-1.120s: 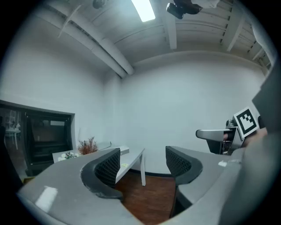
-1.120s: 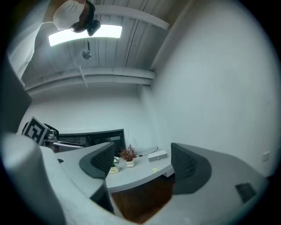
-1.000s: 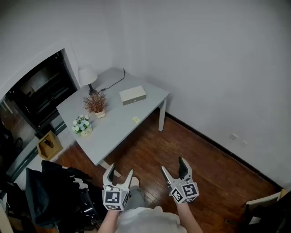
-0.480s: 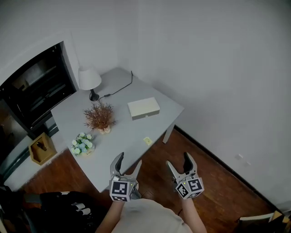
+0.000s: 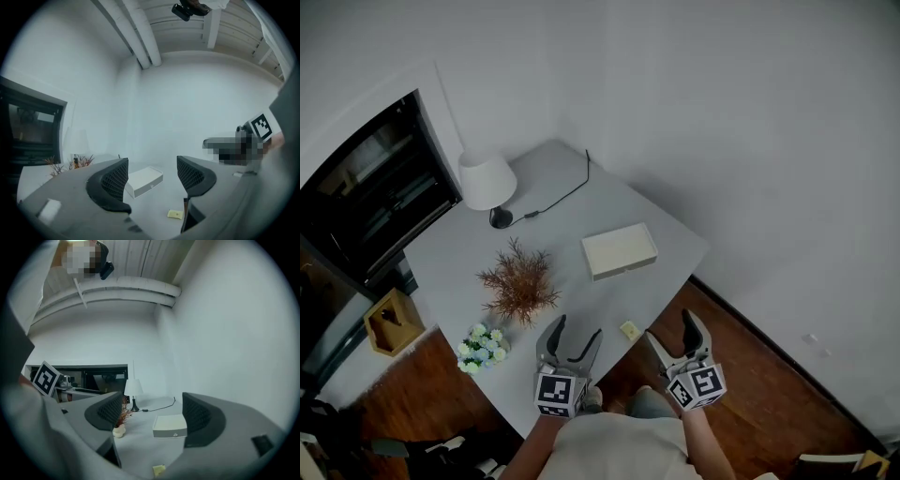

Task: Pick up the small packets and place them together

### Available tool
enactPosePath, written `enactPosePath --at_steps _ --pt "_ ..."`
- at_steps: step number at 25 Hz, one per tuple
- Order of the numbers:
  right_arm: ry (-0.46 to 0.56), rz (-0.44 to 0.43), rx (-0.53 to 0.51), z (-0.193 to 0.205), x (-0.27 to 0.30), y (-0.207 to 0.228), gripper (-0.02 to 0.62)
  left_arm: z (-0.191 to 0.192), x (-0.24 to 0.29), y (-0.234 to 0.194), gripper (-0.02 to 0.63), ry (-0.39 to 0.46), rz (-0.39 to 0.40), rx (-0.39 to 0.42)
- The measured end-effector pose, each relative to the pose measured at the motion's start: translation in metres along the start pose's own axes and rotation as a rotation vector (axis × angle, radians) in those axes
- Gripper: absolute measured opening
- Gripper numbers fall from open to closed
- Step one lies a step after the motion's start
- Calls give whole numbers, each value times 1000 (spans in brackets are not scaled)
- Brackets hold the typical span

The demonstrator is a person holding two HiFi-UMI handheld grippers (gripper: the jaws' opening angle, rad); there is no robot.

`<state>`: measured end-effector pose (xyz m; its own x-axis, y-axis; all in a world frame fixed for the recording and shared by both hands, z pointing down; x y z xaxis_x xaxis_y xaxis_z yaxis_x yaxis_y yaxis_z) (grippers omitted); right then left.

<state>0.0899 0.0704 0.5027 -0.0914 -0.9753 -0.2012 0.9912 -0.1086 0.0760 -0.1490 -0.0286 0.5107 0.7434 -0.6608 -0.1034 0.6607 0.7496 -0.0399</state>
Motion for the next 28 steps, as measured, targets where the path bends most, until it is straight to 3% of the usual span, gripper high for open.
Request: enactPosePath --at_steps 5,10,14,18,19,22,28 --pt "13 -3 36 12 44 49 397 -2 57 -2 311 18 -49 27" --pt "-23 -70 46 24 76 86 397 -2 86 3 311 27 -83 46" --pt "-186 -152 85 58 100 92 396 6 99 -2 311 6 -131 34" --pt "-388 -186 37 119 119 108 388 12 111 6 311 -12 -131 38" --pt "-440 -192 26 138 124 109 334 12 109 7 311 -13 -138 37" --pt "-569 -226 -5 189 142 108 318 8 100 3 310 -12 -177 49" --pt "-707 -171 -6 251 195 111 316 2 82 -13 310 -12 -266 62"
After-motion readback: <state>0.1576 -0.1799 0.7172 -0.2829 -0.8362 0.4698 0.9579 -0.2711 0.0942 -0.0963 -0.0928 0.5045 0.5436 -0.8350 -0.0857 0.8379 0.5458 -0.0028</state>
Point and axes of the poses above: the fingertips, and each gripper's own axes: x forward along the fingers, y to its right, z out of its underside, the point moved 9 cm from there along -x, backward along the fingers, and after that the axes turned 12 degrees about y, right-handed, at the moved point
